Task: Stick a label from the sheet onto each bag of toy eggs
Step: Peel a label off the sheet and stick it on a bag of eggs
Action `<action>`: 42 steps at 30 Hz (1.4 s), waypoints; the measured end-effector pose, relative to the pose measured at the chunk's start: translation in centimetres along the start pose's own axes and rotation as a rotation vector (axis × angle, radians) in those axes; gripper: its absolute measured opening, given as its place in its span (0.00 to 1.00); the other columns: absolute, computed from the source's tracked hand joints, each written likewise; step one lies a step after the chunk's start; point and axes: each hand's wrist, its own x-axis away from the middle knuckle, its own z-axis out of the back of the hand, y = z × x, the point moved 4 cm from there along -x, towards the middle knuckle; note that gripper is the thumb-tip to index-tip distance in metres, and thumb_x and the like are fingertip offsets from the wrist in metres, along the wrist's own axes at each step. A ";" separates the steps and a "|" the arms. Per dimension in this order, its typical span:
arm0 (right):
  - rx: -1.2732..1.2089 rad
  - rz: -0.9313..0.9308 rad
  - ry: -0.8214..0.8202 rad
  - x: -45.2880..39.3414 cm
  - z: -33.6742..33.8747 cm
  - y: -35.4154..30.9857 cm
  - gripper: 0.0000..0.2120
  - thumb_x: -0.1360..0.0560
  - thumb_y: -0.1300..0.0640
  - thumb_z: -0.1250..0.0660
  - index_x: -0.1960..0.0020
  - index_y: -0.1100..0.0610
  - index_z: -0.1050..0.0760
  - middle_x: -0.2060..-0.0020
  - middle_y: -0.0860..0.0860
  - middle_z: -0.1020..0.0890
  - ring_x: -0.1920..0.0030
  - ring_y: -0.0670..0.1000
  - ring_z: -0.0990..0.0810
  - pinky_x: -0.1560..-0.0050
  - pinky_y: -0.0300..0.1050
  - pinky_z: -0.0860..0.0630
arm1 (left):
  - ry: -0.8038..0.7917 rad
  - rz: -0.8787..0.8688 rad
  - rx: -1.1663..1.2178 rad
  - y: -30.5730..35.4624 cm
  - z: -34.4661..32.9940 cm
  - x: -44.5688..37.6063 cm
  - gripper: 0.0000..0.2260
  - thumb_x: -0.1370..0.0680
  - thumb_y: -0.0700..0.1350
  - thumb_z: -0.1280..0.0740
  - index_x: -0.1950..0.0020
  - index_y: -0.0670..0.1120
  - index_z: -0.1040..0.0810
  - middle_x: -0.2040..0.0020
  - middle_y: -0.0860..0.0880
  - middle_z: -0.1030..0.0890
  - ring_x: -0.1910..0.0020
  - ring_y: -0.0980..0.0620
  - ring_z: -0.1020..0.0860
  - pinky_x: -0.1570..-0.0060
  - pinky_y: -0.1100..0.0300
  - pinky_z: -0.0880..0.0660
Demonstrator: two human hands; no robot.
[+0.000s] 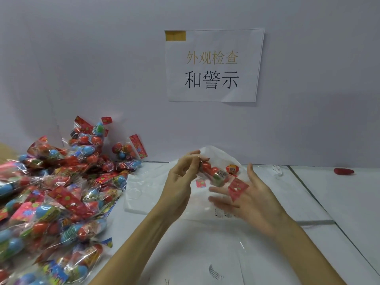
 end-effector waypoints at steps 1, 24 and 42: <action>-0.020 -0.047 -0.045 0.2 -0.4 0.2 0.35 0.19 0.33 0.41 0.32 0.62 0.20 0.36 0.67 0.19 0.35 0.68 0.19 0.33 0.60 0.22 | -0.013 -0.035 -0.029 -0.1 -0.1 -0.1 0.16 0.20 0.62 0.33 0.46 0.53 0.13 0.30 0.55 0.23 0.30 0.51 0.23 0.32 0.51 0.27; 0.207 0.320 0.314 0.6 0.0 -0.7 0.15 0.24 0.43 0.28 0.48 0.53 0.12 0.50 0.55 0.11 0.49 0.55 0.11 0.49 0.47 0.17 | 0.050 0.230 0.007 -1.6 0.5 -0.1 0.07 0.19 0.40 0.29 0.43 0.39 0.14 0.44 0.41 0.14 0.49 0.45 0.15 0.51 0.55 0.18; 0.010 0.352 0.163 -0.4 -0.1 -0.2 0.13 0.18 0.57 0.33 0.37 0.60 0.17 0.42 0.57 0.13 0.43 0.53 0.13 0.45 0.42 0.17 | 0.126 0.355 0.082 -2.4 0.7 0.0 0.13 0.27 0.53 0.23 0.53 0.43 0.15 0.55 0.43 0.15 0.61 0.52 0.19 0.58 0.60 0.21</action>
